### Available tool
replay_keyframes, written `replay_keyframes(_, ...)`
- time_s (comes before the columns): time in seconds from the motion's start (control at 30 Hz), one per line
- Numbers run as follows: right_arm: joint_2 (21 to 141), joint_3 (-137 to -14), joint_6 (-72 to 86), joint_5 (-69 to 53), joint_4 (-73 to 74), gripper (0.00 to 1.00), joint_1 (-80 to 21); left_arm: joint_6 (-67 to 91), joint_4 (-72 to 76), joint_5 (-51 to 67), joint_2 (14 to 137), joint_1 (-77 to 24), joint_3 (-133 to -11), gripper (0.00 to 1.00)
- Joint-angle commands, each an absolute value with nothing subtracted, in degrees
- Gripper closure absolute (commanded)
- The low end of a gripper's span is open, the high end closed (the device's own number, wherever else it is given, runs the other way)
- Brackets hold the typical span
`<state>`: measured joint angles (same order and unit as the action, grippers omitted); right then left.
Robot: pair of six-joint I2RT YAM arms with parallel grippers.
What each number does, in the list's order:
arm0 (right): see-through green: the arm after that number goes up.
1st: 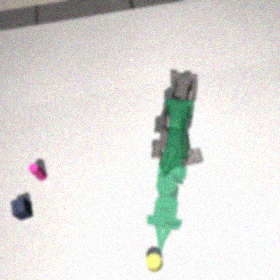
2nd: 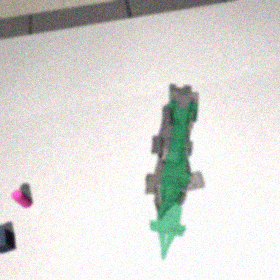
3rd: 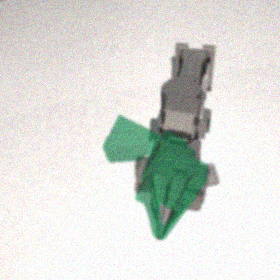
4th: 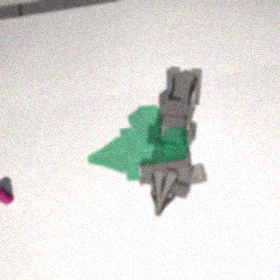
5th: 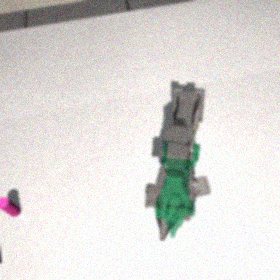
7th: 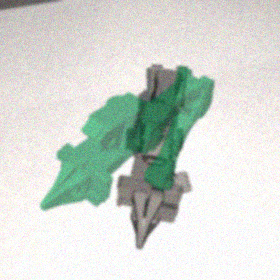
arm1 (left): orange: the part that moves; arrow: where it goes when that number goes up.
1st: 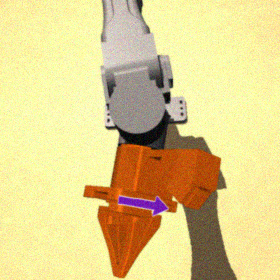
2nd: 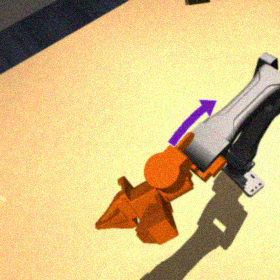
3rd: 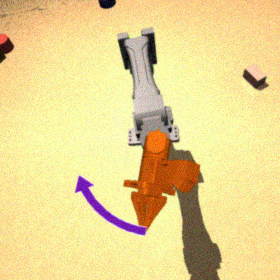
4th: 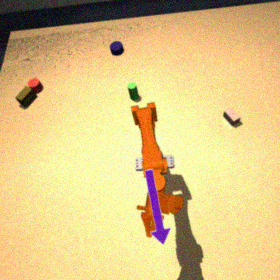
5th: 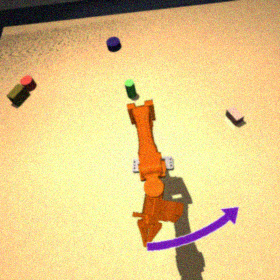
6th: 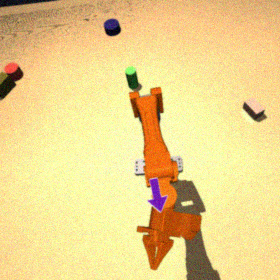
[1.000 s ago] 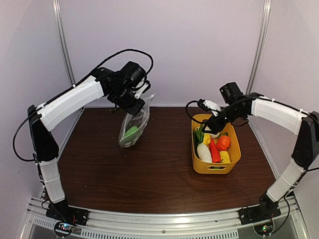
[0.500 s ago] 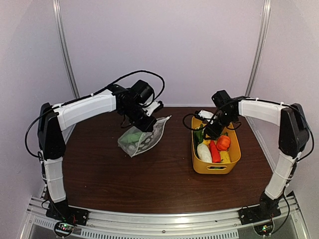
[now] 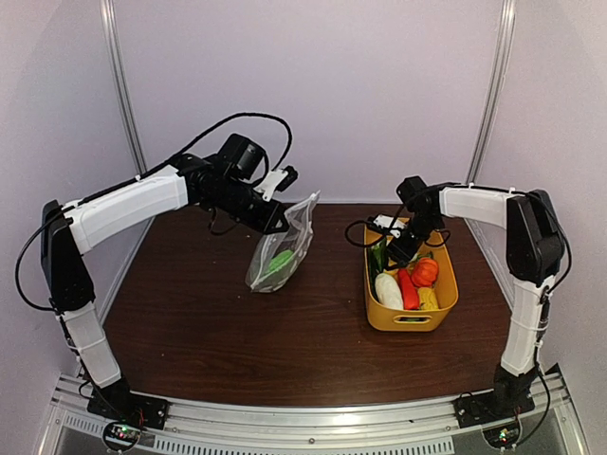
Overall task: Place the food in the zip-top bag and seal the zipper
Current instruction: Pick up the fake fruit from the bin.
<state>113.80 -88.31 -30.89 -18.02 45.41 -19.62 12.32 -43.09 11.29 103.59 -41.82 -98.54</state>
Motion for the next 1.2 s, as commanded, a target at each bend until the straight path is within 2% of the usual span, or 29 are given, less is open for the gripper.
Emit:
replay_keyframes(0.0,117.85,-90.81,-30.68,-19.92,48.67,0.29,-19.51,12.99,-40.08,12.73,102.83,-41.40,-97.04,1.00)
replay_keyframes(0.1,119.50,-91.54,-30.36,-20.45,48.89,0.22,-19.51,13.06,-40.08,12.94,102.43,-41.21,-96.83,1.00)
replay_keyframes(0.23,120.48,-91.05,-29.34,-21.32,48.20,0.19,-19.51,13.35,-39.44,13.61,102.04,-40.75,-96.39,1.00)
replay_keyframes(0.3,120.27,-90.53,-28.91,-21.37,47.45,0.24,-19.51,13.51,-39.30,13.70,102.03,-40.61,-96.16,1.00)
replay_keyframes(0.4,118.78,-90.13,-28.57,-21.08,47.33,0.39,-19.39,13.55,-39.06,14.07,102.04,-40.52,-96.00,1.00)
replay_keyframes(0.47,116.23,-89.44,-28.44,-20.92,47.78,0.43,-19.19,13.82,-38.61,14.21,102.04,-40.52,-95.56,1.00)
replay_keyframes(0.93,97.18,-83.03,-28.96,-20.63,54.19,0.43,-17.76,14.15,-37.61,14.40,102.04,-40.43,-94.72,1.00)
replay_keyframes(1.17,90.95,-84.12,-30.37,-28.81,55.29,0.45,-18.18,14.58,-36.70,14.48,102.37,-40.43,-94.06,1.00)
